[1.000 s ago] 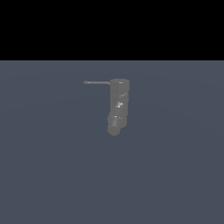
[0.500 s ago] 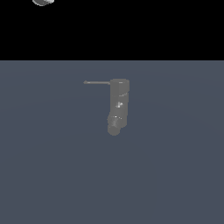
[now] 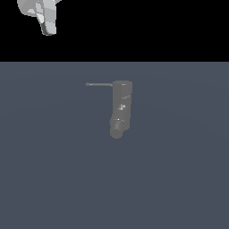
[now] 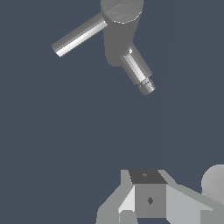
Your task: Turn on the faucet by rotating a designated handle.
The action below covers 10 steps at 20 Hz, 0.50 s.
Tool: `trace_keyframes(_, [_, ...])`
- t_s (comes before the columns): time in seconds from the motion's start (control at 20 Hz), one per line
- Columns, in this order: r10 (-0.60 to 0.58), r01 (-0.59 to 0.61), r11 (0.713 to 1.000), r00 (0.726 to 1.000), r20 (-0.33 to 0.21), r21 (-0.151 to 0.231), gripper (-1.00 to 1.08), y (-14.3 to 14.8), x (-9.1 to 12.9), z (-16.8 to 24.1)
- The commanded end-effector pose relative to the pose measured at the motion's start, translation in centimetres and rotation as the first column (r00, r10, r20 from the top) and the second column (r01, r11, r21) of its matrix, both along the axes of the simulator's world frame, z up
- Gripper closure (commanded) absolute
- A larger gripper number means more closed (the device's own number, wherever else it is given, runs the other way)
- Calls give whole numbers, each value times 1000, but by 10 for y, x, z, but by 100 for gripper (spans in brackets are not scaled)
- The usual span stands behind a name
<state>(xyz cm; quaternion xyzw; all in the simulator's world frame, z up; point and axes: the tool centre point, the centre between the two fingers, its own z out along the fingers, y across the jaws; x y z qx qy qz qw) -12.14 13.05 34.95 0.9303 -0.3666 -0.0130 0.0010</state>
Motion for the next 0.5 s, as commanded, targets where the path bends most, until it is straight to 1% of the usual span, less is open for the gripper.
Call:
trace_keyframes(0.0, [-52, 52, 999, 999, 1, 1, 108, 5, 13, -8])
trace_keyframes(0.2, [-132, 132, 991, 991, 3, 1, 108, 10, 33, -20])
trace_keyframes(0.45, [-229, 229, 973, 973, 5, 1, 108, 14, 58, -36])
